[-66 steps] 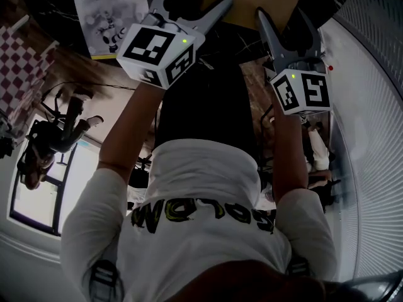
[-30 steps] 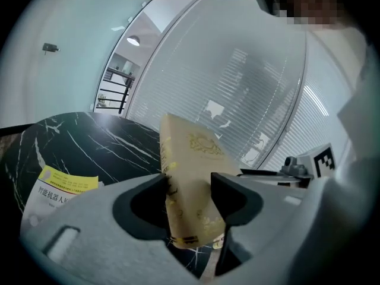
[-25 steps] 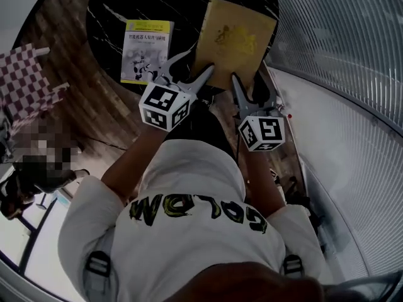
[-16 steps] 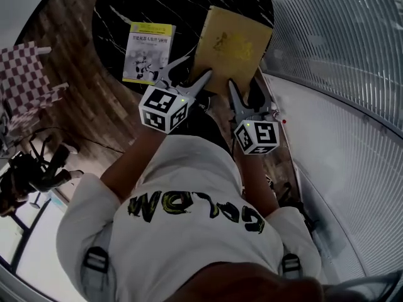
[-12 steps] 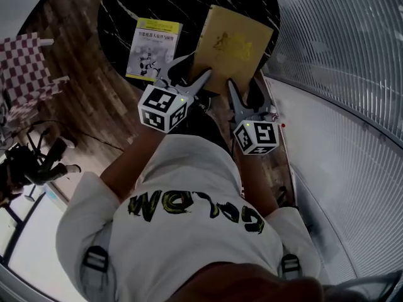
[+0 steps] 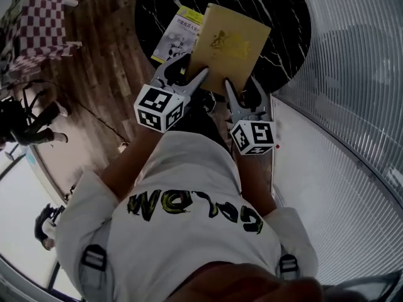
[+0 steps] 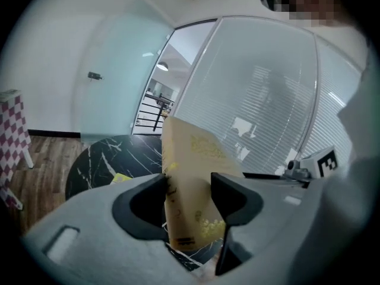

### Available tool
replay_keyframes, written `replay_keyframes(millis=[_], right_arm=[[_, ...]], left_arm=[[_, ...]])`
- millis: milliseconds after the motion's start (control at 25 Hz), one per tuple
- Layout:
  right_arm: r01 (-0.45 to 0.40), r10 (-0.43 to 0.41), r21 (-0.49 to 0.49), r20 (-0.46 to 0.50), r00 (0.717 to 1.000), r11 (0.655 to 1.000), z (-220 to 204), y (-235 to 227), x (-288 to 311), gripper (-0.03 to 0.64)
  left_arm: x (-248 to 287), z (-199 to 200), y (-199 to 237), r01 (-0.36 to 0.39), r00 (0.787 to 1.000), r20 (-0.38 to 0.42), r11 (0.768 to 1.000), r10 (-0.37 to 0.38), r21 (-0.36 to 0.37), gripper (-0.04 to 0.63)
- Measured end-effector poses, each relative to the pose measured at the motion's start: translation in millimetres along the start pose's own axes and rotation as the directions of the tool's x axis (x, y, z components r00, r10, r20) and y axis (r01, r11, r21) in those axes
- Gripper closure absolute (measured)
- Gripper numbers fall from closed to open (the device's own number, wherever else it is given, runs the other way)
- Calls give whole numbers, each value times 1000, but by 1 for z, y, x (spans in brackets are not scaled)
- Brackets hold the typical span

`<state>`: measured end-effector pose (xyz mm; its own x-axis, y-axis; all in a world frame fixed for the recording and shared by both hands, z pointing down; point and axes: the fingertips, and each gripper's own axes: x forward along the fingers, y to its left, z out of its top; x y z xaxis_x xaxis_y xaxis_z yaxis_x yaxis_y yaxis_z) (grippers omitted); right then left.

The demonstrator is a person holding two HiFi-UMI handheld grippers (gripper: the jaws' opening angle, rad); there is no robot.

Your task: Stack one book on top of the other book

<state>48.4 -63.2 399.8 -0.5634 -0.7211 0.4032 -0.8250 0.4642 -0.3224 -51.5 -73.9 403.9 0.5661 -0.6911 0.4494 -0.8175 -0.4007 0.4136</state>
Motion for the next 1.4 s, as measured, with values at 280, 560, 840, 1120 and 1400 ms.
replay_keyframes(millis=[280, 560, 840, 1120, 1400], right_arm=[[-64, 64, -23, -22, 998, 998, -17, 28, 11, 365], [-63, 63, -8, -32, 997, 998, -25, 32, 23, 368], [-90, 90, 0, -55, 994, 996, -36, 31, 55, 374], [-116, 117, 11, -101, 988, 993, -54, 33, 81, 384], [-125, 133, 61, -152, 979, 990, -92, 33, 114, 391]], left_arm=[[-28, -17, 21, -59, 998, 24, 998, 60, -29, 356], [-23, -15, 37, -25, 1000, 17, 1000, 25, 4, 356], [-7, -11, 68, -10, 1000, -16, 998, 11, 68, 356], [6, -17, 98, 19, 998, -53, 995, -14, 101, 356], [22, -42, 135, 41, 992, -120, 992, -27, 119, 356]])
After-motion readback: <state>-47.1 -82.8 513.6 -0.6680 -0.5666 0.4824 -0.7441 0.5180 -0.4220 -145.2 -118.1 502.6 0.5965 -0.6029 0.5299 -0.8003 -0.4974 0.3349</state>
